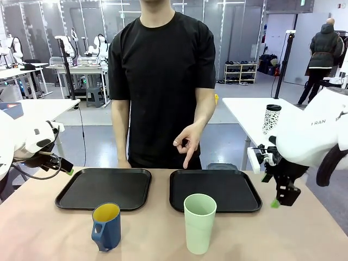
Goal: Sort and store the cups by type.
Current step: Pick up the Reusable plastic cup.
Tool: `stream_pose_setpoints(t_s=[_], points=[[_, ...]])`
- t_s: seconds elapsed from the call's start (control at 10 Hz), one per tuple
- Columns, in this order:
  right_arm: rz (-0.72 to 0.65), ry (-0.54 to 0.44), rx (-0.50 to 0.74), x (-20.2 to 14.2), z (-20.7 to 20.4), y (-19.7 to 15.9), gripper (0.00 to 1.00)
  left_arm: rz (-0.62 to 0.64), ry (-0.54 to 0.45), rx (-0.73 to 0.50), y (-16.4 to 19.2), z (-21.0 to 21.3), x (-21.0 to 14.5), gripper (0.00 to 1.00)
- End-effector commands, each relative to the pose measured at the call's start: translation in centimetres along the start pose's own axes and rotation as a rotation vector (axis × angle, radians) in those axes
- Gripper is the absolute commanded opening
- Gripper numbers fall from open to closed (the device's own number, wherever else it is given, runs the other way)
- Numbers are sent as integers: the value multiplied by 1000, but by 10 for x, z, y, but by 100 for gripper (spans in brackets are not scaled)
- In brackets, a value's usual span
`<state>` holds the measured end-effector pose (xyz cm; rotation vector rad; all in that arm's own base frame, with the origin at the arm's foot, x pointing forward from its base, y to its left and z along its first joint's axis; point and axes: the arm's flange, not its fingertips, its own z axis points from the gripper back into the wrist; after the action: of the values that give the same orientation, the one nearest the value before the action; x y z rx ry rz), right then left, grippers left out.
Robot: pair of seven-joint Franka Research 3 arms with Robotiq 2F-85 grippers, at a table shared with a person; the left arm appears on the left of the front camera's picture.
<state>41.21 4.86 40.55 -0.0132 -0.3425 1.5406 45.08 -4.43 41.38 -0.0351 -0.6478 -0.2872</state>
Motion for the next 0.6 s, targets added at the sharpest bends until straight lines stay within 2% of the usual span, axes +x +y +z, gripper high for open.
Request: stream_pose_setpoints(t_s=[0.0,0.4,0.5], points=[[31,-116,66,3,-8,11,100,1,-2,1,0,0,1,100],[-40,-311,185,5,-41,34,100,1,-2,1,0,0,1,100],[-45,-407,213,5,-45,41,100,1,-2,1,0,0,1,100]])
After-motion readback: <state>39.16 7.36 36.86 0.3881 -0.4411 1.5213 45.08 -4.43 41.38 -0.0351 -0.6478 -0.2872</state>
